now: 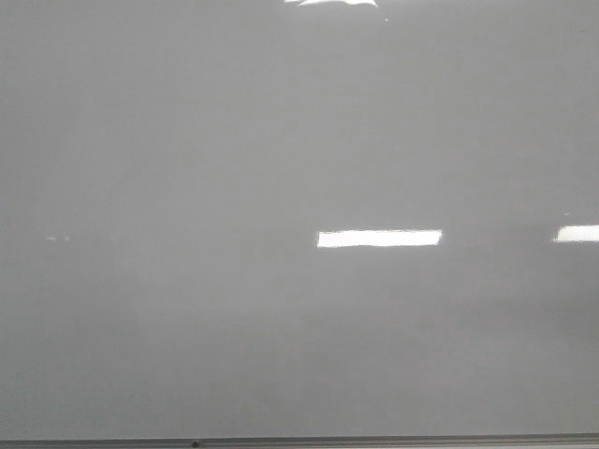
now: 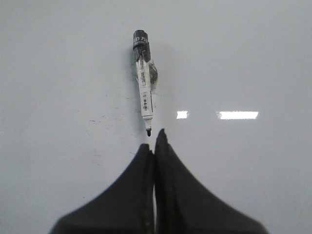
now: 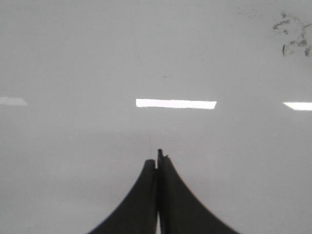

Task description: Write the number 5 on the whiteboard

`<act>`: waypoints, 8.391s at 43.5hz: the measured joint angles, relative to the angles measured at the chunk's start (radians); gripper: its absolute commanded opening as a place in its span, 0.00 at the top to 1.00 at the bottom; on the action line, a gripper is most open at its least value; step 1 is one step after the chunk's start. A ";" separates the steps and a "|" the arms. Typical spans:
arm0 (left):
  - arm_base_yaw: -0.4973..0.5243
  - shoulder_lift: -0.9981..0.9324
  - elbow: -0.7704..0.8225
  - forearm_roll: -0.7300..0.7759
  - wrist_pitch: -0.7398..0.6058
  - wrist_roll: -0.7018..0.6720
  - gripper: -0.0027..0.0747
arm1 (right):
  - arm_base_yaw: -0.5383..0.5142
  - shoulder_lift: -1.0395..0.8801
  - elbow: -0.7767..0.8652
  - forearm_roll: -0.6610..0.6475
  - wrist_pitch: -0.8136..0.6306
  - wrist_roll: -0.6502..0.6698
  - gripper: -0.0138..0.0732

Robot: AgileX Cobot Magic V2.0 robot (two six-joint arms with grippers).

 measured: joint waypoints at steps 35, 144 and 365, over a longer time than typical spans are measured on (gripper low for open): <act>0.000 0.000 0.000 0.000 0.000 0.000 0.99 | 0.000 0.000 0.000 0.000 0.000 0.000 0.92; 0.000 1.158 -0.576 -0.090 -0.073 0.038 0.17 | 0.000 0.286 -0.461 0.035 0.264 0.000 0.14; -0.869 1.391 -1.005 0.000 0.651 0.655 0.12 | 0.456 1.145 -0.920 0.327 0.761 -0.665 0.92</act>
